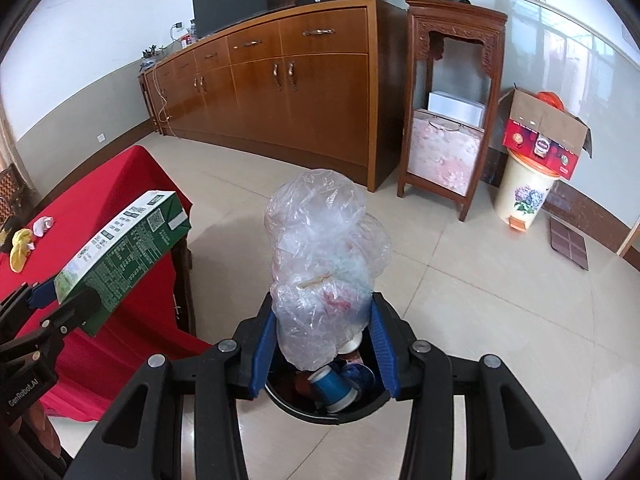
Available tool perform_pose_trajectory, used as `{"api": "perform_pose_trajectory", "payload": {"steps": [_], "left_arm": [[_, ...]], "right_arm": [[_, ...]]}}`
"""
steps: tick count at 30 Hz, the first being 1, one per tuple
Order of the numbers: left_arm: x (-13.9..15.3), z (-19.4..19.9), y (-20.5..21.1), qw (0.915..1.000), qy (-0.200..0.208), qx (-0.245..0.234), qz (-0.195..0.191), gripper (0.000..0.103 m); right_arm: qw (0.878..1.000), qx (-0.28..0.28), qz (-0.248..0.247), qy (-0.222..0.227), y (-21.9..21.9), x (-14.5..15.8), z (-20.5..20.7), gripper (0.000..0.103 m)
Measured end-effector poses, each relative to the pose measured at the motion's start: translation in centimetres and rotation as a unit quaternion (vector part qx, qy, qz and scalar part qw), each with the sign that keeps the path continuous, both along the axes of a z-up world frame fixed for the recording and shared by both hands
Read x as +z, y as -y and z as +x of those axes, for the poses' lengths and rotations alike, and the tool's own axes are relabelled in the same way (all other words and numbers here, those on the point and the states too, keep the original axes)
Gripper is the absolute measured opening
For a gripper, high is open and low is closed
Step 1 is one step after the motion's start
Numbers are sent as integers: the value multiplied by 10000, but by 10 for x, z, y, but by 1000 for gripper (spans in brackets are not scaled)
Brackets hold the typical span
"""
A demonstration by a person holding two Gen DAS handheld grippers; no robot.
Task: Collect trash
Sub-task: 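Carry the plastic bag and milk carton over the black bucket with both tools, then open both tools to drop the bag and carton into the bucket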
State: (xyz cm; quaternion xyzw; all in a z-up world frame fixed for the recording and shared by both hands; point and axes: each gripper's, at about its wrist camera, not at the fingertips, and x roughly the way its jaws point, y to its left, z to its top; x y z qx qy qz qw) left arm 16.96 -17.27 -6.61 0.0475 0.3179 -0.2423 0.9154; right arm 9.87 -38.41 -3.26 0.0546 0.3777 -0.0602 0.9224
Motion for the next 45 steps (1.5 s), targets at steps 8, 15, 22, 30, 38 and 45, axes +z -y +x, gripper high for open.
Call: {"api": "perform_pose_trajectory", "payload": {"steps": [8,15,22,30,38,45], "left_arm": [[-21,1,24,9993,-238,-277,125,55],[-48,4,47,9971,-511,-472,319,55],[-76,15,65,9935,-832,-600,500,55],[-114,37,81,9872,-1442,-501,451,55],[-142,51,90,9797,-1760,-433,851,88],[-133,50,55,9836,-1434,436,1007,103]], "right_arm": [[9997,-23,44,-220,17,-22,-2,46],[9983,189,69,-540,30,-52,4,46],[9918,728,-149,-1040,36,-99,26,46],[9823,1013,-216,-1559,43,-149,51,46],[9683,1324,-298,-2095,39,-190,73,65],[9775,580,-467,-1972,64,-189,77,103]]}}
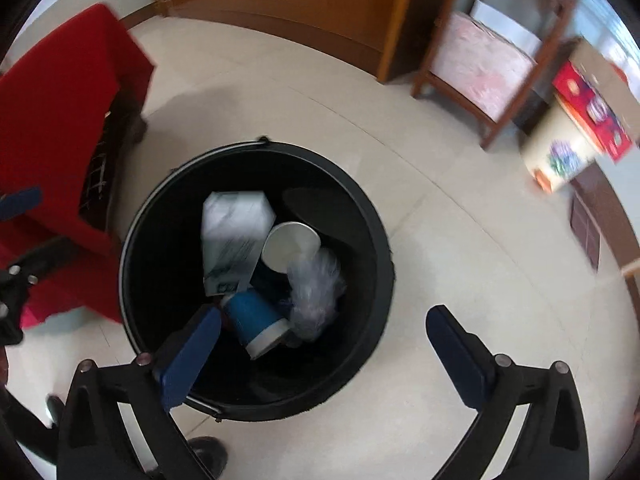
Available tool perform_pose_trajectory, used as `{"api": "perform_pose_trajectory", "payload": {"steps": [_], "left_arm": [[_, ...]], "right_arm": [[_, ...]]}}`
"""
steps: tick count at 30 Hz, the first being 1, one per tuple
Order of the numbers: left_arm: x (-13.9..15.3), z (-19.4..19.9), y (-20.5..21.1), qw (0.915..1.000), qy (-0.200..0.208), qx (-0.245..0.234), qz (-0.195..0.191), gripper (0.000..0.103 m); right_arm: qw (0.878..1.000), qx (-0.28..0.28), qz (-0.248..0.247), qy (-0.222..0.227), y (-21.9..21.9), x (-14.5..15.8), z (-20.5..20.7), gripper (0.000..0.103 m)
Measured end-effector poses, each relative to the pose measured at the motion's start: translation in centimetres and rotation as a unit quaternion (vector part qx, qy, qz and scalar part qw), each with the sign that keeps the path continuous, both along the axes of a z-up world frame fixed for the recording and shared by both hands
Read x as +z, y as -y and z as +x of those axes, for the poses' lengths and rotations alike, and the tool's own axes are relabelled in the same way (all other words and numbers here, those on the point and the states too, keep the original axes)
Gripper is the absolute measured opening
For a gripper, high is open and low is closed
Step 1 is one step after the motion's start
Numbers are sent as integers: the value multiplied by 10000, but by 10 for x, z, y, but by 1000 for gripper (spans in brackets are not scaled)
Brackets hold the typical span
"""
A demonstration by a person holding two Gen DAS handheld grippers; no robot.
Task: Collect trash
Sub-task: 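Open both tools to drop the bag and carton into the bucket, then move both tools back toward the yellow towel and white tissue on the table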
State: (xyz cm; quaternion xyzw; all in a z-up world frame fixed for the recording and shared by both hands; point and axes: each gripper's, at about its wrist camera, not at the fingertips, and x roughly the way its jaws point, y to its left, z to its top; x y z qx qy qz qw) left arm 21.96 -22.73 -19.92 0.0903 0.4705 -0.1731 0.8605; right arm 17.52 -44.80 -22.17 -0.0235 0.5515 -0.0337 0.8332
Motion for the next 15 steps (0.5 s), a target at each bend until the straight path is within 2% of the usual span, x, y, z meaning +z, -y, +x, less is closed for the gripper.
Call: {"api": "perform_pose_trajectory", "payload": {"steps": [4,15], "left_arm": [[8,-7,-7,9999,108,29,49,103],[43,-14,-19,9983,521,233,-138,103]], "right_arm": [[9991,-397,116,48,13,8,-4,103],[9920,-715,70,1038,-1,62,-29,103]]}}
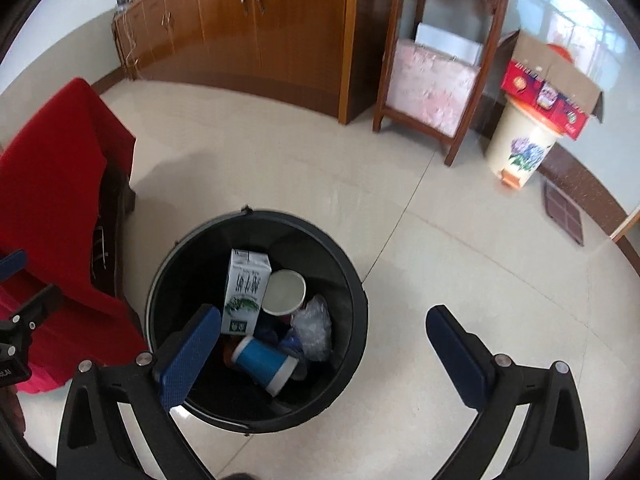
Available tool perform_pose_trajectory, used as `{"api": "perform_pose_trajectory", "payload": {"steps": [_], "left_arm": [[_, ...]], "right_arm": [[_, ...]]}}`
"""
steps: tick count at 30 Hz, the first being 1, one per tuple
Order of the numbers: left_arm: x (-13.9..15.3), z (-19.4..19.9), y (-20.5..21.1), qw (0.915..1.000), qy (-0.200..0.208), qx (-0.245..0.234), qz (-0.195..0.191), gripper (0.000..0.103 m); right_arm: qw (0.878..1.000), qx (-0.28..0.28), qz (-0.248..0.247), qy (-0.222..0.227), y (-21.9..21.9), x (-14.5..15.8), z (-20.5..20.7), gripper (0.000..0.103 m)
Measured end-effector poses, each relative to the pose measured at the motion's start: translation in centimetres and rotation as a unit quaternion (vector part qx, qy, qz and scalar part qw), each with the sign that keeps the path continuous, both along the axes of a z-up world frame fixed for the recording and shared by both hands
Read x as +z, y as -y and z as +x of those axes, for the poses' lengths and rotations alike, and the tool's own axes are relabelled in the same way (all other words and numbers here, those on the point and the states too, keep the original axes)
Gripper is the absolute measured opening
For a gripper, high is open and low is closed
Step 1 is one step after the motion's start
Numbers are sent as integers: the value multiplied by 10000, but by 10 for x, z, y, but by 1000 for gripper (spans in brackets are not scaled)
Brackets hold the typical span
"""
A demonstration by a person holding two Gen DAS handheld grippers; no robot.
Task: Collect trash
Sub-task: 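Move both tools back toward the yellow towel and white tissue on the table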
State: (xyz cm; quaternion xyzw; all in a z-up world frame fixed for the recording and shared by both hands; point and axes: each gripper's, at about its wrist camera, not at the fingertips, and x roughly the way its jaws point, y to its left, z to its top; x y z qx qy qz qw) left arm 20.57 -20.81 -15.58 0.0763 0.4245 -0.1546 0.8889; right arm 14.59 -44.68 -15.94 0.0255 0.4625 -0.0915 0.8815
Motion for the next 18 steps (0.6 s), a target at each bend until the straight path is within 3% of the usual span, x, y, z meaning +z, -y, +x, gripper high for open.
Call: {"api": "perform_pose_trajectory", "payload": {"steps": [13,18], "left_arm": [[44,-26,-39,9980,483,351,-203,103],[68,-37,-77,9934,798,744,-368,103]], "right_arm": [[9988,124,70,462,-47,42,-30,103],[9956,375,200,838,-75,78,-30,103]]}}
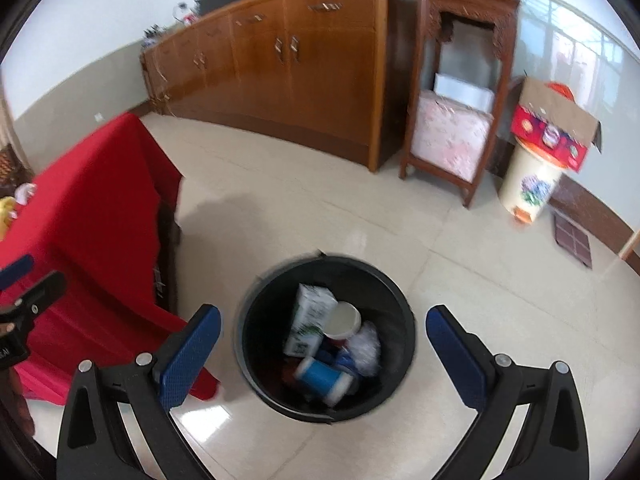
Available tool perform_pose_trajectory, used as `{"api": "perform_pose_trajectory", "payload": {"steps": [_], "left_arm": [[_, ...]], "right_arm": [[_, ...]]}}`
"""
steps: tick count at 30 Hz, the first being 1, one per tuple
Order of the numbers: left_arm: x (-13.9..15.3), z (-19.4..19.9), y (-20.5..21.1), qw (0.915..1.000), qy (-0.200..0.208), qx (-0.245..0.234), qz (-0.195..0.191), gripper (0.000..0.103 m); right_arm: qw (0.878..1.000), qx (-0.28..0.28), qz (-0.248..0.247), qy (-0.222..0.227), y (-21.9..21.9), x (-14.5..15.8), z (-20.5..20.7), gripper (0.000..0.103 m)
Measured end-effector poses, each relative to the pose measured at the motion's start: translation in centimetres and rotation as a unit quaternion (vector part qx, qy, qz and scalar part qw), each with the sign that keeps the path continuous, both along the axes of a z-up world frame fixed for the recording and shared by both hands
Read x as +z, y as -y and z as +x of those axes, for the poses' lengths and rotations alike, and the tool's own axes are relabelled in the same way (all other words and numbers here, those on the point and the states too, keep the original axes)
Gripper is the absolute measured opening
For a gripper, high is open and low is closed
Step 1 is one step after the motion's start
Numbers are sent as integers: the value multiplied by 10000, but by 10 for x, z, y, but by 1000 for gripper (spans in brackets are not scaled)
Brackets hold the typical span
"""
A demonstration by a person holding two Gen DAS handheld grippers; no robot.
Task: Collect trash
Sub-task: 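Move both tools back toward the yellow towel and white tissue on the table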
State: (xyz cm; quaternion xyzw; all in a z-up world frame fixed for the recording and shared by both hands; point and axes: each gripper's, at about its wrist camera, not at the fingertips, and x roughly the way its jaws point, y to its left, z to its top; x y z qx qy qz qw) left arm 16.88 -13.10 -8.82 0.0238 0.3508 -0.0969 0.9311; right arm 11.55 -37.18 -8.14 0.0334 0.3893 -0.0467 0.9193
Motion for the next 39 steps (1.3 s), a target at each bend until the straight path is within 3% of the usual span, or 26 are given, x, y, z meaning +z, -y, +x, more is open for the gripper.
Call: {"api": "perform_pose_trajectory", "payload": {"steps": [5,12,22,30,37,39], "left_arm": [[23,-4,-54,9983,205,535,-37,103],[42,-10,-139,9892,467,1386,-1,103],[44,-19,-274,9655,644,2520,-77,102],[30,18,-333,9551,508,2918,76,95],[20,66,-352,9588,332,2823,12,91],[15,84,-356,9609,194,2761,12,86]], "right_arm": [[9978,522,94,389,-47,37,12,103],[9907,1232,248,529,-127,61,41,103],[9732,2237,315,441,-265,82,82,103],[9502,3099,24,317,-379,79,129,103],[9328,3603,-63,42,-455,59,182,102],[9290,3700,-83,-32,-472,53,198,100]]}}
